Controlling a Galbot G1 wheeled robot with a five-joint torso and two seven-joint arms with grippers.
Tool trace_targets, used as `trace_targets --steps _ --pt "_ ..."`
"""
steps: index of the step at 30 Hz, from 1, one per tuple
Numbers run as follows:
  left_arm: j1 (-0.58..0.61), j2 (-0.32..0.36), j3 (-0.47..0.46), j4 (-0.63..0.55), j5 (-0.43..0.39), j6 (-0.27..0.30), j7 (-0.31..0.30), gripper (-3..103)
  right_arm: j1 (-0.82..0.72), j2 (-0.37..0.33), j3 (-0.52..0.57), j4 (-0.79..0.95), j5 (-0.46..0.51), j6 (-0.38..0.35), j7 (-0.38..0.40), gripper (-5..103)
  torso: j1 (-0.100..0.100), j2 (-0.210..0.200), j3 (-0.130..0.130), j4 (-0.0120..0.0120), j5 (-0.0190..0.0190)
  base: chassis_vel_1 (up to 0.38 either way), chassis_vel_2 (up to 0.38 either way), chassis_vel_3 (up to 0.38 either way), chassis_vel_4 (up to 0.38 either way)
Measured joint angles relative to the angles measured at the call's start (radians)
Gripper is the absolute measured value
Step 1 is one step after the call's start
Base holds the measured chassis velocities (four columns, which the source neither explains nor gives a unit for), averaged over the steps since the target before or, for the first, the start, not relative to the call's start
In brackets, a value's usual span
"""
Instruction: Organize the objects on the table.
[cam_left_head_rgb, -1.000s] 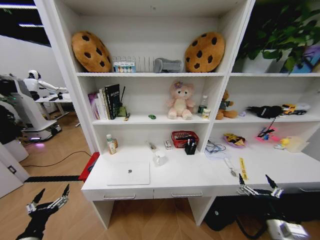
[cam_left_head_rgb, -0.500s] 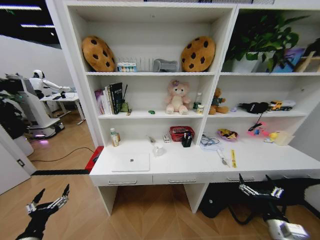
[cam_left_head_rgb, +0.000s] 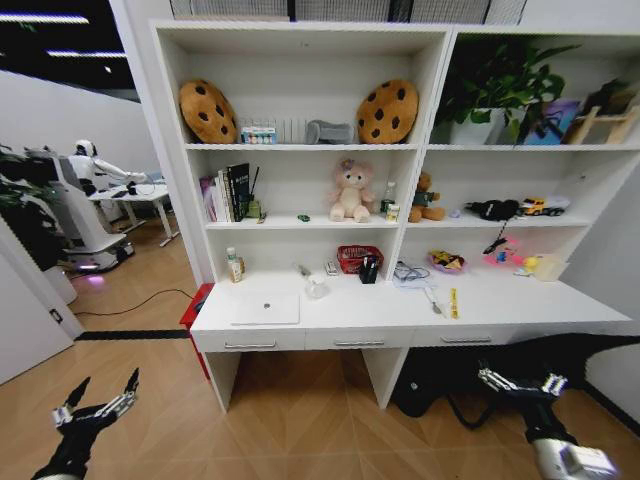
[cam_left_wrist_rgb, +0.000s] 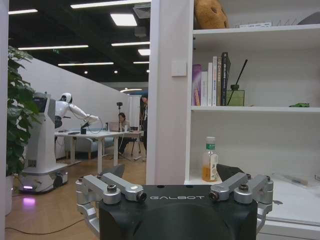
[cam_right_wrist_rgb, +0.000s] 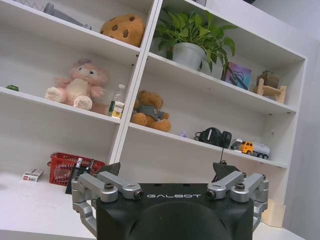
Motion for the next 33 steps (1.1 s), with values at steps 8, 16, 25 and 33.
trace_targets --steps 8,16,25,33 --pt "0.000 0.000 0.000 0.000 0.000 0.000 0.000 100 0.000 0.000 0.000 0.000 0.000 0.000 0.000 100 0.000 0.000 0.000 0.0000 -0.0001 0.132 -0.138 -0.139 0.130" --pt "0.000 0.000 0.000 0.000 0.000 0.000 0.000 100 -0.001 0.000 0.000 0.000 0.000 0.000 0.000 100 0.000 0.000 0.000 -0.0002 -0.0004 0.083 -0.084 -0.084 0.085" --pt "0.000 0.000 0.000 0.000 0.000 0.000 0.000 100 0.000 0.000 0.000 0.000 0.000 0.000 0.000 100 0.000 0.000 0.000 0.0000 0.0000 0.000 0.000 0.000 0.000" --pt "0.000 0.000 0.000 0.000 0.000 0.000 0.000 100 0.000 0.000 0.000 0.000 0.000 0.000 0.000 100 0.000 0.000 0.000 -0.0001 0.0000 0.000 0.000 0.000 0.000"
